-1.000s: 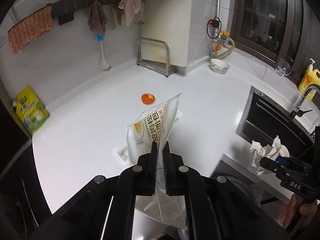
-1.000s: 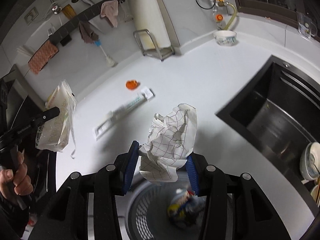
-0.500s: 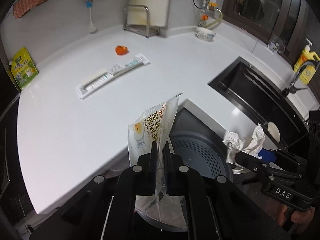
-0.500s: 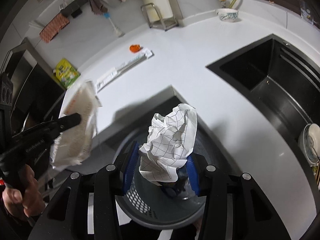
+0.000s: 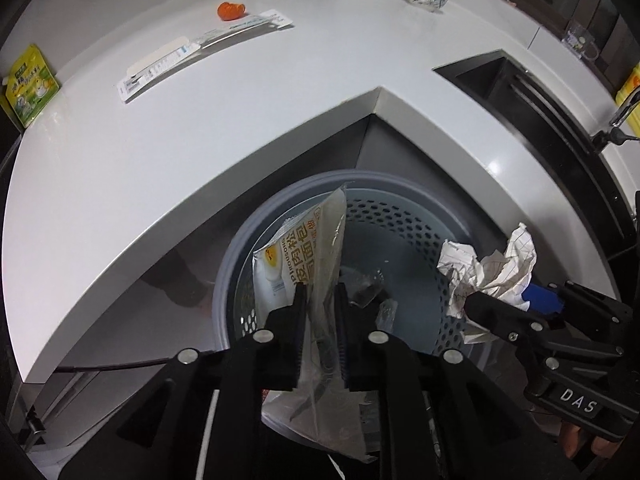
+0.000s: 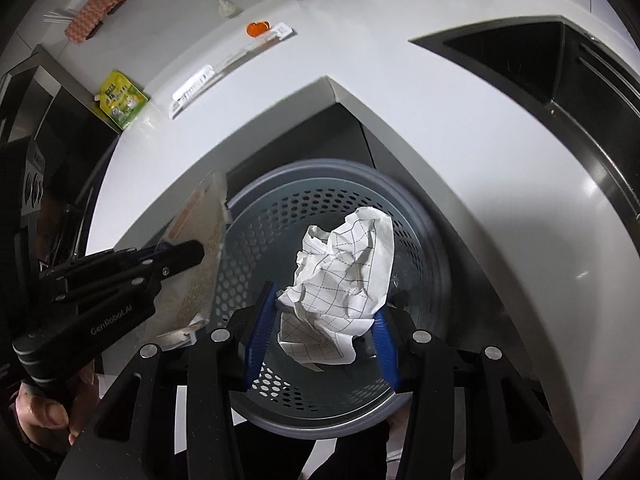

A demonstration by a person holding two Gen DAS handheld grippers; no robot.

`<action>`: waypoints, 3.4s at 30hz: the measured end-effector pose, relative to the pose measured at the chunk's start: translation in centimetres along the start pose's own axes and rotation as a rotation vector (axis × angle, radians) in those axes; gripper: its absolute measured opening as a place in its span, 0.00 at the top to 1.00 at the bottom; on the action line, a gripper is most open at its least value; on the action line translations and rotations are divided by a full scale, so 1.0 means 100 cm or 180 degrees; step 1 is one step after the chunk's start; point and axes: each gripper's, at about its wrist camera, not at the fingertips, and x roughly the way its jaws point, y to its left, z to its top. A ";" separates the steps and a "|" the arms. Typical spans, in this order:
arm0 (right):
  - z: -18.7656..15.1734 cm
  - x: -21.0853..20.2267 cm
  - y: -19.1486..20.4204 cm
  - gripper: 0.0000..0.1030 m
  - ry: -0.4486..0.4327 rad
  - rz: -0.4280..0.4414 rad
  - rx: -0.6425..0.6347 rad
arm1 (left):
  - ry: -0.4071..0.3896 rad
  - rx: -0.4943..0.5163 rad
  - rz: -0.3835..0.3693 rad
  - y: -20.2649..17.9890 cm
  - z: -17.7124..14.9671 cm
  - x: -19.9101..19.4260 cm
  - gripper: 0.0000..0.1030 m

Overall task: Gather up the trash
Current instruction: 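Open both tools to drop the bag and paper into the wastebasket, then move both tools back to the counter toward the toothbrush package, then grasp the white LOVE toothbrush package with the right tool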

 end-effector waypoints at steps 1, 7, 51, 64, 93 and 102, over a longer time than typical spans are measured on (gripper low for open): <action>0.000 0.001 0.000 0.54 0.0018 0.0012 -0.0002 | 0.0002 -0.0002 0.0014 0.001 0.000 0.000 0.74; 0.002 -0.005 0.003 0.40 -0.0028 -0.0038 -0.0057 | -0.0112 -0.0057 0.0135 0.008 0.000 -0.010 0.35; 0.204 0.018 0.147 0.36 -0.0799 -0.0451 0.0521 | -0.1264 -0.0048 0.0565 0.236 0.222 -0.110 0.08; 0.258 0.079 0.172 0.36 -0.0760 -0.0469 0.1161 | -0.1085 0.0159 0.0241 0.273 0.292 -0.051 0.07; 0.278 0.175 0.195 0.33 -0.0697 -0.1304 0.2235 | -0.0885 0.0092 0.0285 0.336 0.303 0.012 0.07; 0.293 0.189 0.207 0.30 -0.0600 -0.1573 0.1869 | -0.0878 0.0059 0.0265 0.339 0.301 0.013 0.07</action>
